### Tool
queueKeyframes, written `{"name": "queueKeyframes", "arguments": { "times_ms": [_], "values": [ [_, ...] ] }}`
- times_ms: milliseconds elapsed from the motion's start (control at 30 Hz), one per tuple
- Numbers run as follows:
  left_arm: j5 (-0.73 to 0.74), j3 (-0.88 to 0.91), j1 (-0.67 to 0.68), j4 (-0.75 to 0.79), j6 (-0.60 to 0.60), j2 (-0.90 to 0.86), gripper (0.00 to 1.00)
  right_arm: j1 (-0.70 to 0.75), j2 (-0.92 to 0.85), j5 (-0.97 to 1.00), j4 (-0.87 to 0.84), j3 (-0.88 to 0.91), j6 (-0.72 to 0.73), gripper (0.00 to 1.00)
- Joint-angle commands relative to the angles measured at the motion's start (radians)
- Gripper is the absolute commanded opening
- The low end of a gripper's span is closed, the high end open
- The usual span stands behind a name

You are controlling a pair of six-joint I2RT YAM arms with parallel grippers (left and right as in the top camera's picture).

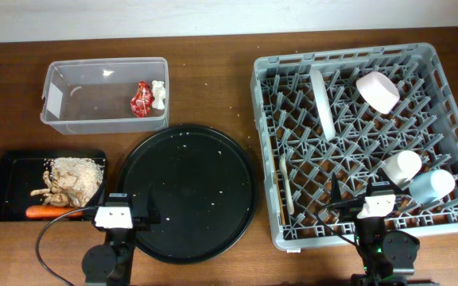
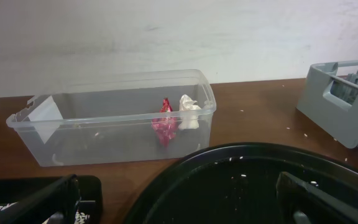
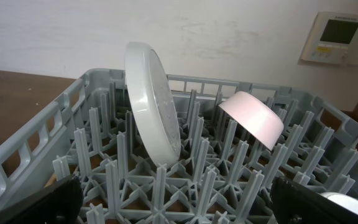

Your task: Sort waste into correct bins and load items into the dishwasher rack

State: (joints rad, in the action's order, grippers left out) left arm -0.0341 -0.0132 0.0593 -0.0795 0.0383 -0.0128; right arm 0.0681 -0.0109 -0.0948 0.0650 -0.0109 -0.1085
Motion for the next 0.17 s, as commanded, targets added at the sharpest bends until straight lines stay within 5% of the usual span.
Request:
{"name": "queueKeyframes", "arguments": {
  "times_ms": [0,133],
  "values": [
    [0.011,0.004,-0.002,-0.004,0.016,0.008,0.99,0.006,0.007,0.005,0.006,0.005,0.000,0.98],
    [0.012,0.004,-0.002,-0.004,0.016,0.008,0.99,0.006,0.007,0.005,0.006,0.005,0.000,0.98]
  ]
}}
